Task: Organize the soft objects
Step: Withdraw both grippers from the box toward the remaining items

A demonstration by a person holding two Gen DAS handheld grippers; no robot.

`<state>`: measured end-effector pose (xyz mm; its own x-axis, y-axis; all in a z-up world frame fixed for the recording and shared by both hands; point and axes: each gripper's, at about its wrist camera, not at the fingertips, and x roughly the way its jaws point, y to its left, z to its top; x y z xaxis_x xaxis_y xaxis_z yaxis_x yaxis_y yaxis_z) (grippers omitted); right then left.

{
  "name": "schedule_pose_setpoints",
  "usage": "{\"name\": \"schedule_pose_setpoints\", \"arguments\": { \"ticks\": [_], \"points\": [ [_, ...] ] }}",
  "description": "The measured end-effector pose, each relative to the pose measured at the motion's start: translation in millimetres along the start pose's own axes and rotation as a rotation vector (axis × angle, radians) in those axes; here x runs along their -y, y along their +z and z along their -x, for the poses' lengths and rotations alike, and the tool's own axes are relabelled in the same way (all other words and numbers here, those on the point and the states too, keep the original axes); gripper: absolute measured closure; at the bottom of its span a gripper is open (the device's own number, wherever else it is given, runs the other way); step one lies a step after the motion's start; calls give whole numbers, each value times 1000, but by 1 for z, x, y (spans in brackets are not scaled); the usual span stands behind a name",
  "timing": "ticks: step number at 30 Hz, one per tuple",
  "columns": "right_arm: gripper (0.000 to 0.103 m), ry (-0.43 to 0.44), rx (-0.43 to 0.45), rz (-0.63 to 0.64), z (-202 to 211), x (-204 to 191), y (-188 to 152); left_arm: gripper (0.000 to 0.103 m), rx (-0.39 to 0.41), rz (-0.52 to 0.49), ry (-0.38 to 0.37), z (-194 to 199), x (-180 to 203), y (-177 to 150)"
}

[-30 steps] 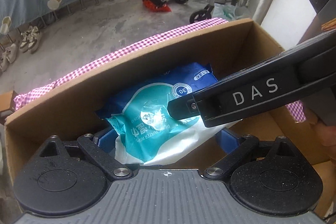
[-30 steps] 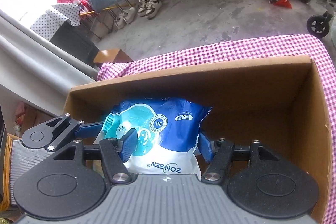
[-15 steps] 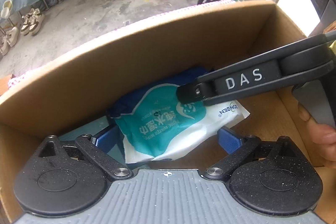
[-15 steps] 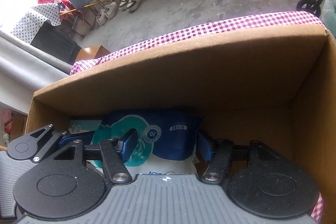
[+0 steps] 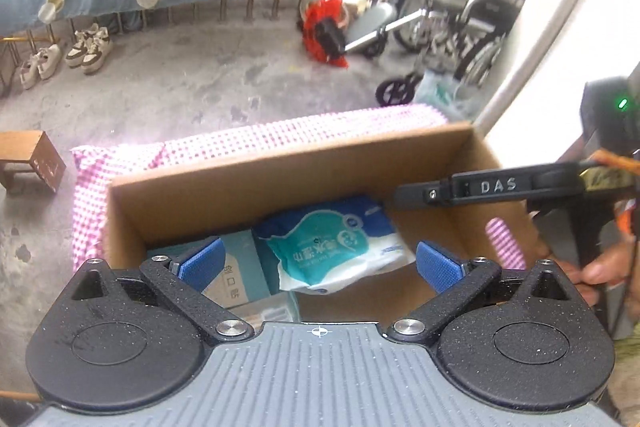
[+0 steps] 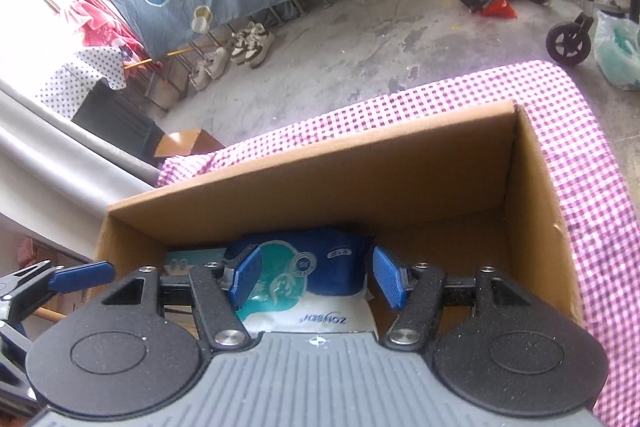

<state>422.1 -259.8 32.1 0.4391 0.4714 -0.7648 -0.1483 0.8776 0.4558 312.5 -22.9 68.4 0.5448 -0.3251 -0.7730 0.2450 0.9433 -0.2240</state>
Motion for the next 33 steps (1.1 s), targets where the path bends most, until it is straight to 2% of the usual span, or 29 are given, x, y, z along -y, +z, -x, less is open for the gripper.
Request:
{"name": "schedule_pose_setpoints", "arguments": {
  "ticks": [5,9,16,21,25,29,33],
  "points": [
    [38,26,32,37,32,-17,-8,1,121,38,-68,74,-8,-15],
    [38,55,63,70,59,-30,-20,1,212,81,-113,131,-21,-45],
    [38,162,149,121,126,-55,-54,1,255,173,-121,186,-42,-116],
    [36,274,166,128,169,-66,-98,1,248,238,-121,190,-61,-163],
    [35,365,159,145,191,-73,-149,1,218,292,-126,175,-72,-198],
    [34,381,107,134,183,-74,-205,1,181,315,-96,153,-72,-224],
    [34,348,12,53,153,-62,-257,1,127,269,-75,131,-59,-241]
  ]
}}
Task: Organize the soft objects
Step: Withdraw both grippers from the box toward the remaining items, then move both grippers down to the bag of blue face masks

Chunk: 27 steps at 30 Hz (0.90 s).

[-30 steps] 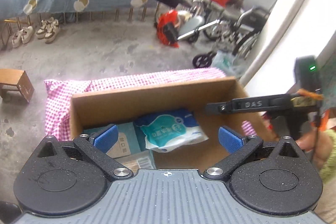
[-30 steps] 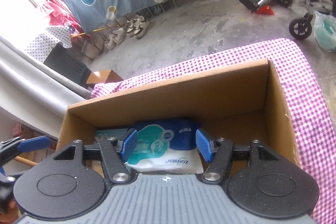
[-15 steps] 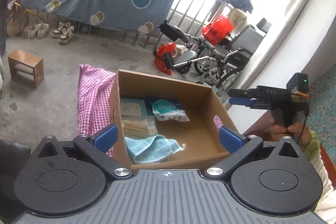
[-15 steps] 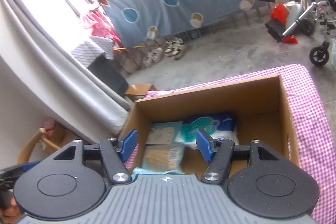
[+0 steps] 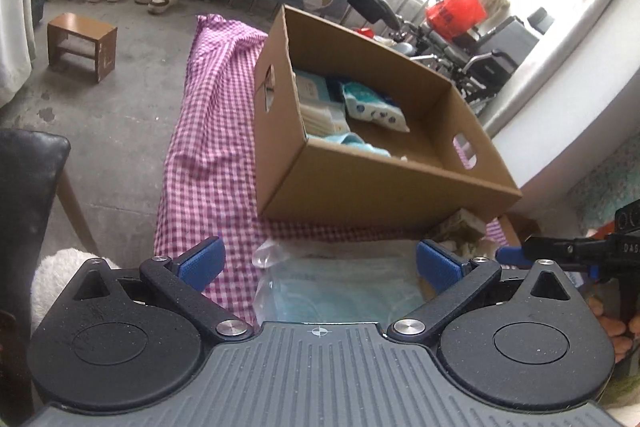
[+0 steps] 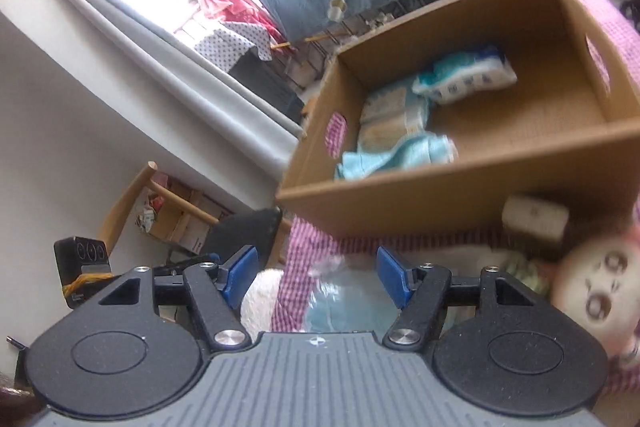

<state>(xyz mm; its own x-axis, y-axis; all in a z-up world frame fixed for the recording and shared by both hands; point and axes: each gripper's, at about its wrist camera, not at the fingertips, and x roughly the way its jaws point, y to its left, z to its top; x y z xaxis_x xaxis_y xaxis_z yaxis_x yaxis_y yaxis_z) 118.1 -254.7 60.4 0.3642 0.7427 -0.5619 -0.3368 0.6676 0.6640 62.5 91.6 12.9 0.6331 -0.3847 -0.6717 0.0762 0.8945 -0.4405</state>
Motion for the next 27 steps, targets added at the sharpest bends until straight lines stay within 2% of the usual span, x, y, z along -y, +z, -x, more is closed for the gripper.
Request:
{"name": "schedule_pose_setpoints", "arguments": {
  "ticks": [6,9,12,16,22,27],
  "points": [
    [34,-64,-133,-177,-45,34,-74,7,-5,-159,7,-30,21,-23],
    [34,-106,-151,-178,-61,34,-94,9,-18,-253,-4,-46,38,-29],
    [34,-140,-135,-115,-64,27,-101,20,-55,-306,-16,-67,48,-26],
    [34,-228,-125,-25,-69,21,-103,21,-105,-360,-26,-92,57,-21],
    [34,-191,-137,-52,-71,30,-108,21,-187,-418,4,-124,61,-17],
    [34,-179,-135,-48,-70,30,-107,19,-204,-438,18,-132,58,-20]
  ]
}}
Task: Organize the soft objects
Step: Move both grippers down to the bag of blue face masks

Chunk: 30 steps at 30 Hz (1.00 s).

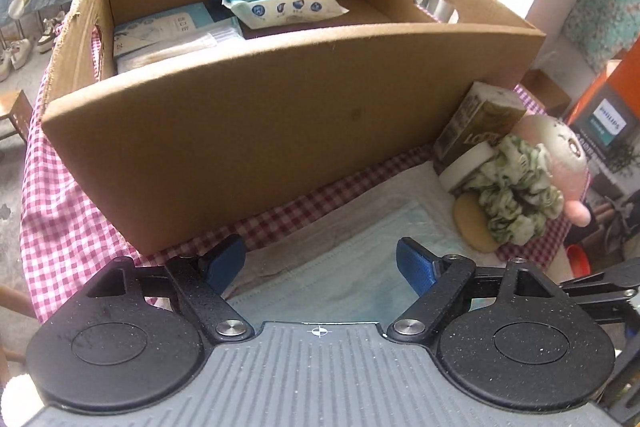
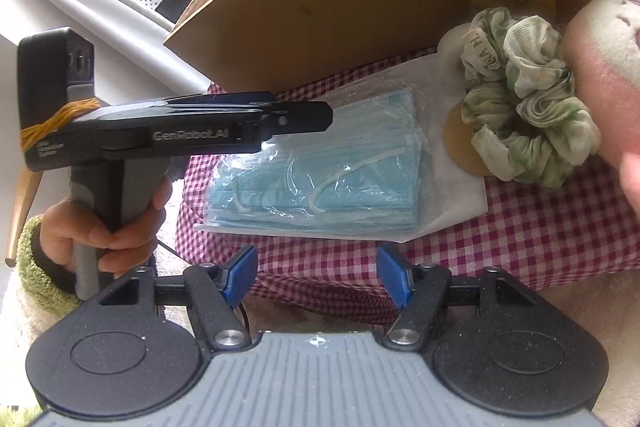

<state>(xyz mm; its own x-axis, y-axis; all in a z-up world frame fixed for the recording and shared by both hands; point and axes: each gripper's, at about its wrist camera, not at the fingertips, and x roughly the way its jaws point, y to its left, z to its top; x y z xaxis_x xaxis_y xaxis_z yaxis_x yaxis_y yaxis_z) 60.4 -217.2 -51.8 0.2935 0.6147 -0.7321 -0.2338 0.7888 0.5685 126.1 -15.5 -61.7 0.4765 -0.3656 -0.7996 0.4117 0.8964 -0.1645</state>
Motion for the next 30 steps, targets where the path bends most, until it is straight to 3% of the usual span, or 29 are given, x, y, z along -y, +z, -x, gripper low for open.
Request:
{"name": "schedule_pose_setpoints", "arguments": {
  "ticks": [10,18,30],
  "points": [
    [34,-2,5,21,-9,-7,1,17,-64,20,7,-3,-7,-2],
    [29,2,7,18,-12,-10,2,9,-98,71,-51,5,-19,-8],
    [29,8,16,9,-14,-9,1,7,-112,265,-196,27,-49,-29]
  ]
}}
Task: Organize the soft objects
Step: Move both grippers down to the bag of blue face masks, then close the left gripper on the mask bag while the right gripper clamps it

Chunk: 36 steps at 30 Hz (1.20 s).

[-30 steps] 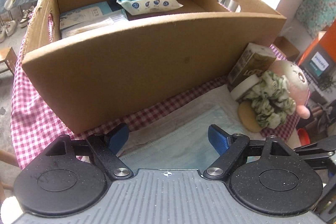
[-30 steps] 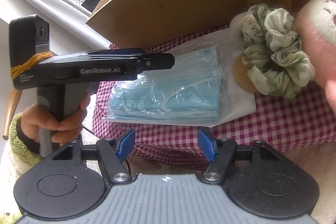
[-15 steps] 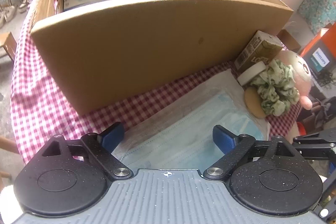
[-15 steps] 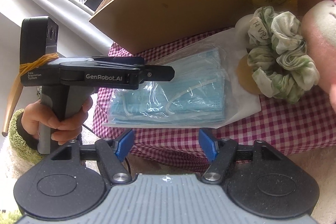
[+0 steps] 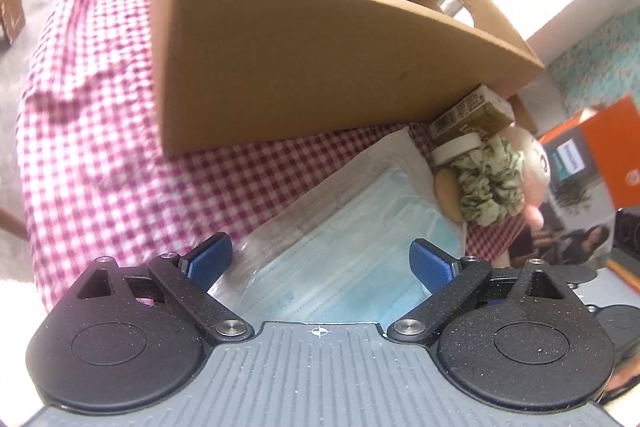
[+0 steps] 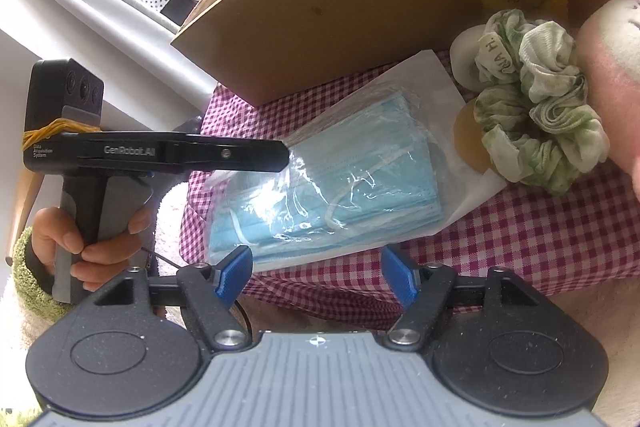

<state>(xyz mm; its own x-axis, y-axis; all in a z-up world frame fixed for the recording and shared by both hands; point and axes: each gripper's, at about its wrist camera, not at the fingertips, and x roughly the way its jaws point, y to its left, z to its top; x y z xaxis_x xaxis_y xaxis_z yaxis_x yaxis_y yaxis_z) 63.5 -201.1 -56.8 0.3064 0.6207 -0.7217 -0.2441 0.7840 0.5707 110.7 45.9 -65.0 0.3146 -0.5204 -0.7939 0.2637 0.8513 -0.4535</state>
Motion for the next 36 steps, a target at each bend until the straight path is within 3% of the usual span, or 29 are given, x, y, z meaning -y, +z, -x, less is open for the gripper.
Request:
{"name": "schedule_pose_setpoints", "arguments": {
  "ticks": [6,18,27,32,36],
  "points": [
    [29,21,-1,-16,-4,0,4,7,10,96,-72,12,-18,-12],
    [32,84,2,-99,-10,15,16,7,38,198,-130,37,-39,-39],
    [34,156,-3,-195,-18,30,31,6,35,199,-142,51,-33,-61],
    [34,197,32,-258,-14,47,37,6,-9,154,-189,50,-14,-73],
    [35,193,45,-296,-8,57,37,6,-5,111,-124,52,-4,-74]
  ]
}}
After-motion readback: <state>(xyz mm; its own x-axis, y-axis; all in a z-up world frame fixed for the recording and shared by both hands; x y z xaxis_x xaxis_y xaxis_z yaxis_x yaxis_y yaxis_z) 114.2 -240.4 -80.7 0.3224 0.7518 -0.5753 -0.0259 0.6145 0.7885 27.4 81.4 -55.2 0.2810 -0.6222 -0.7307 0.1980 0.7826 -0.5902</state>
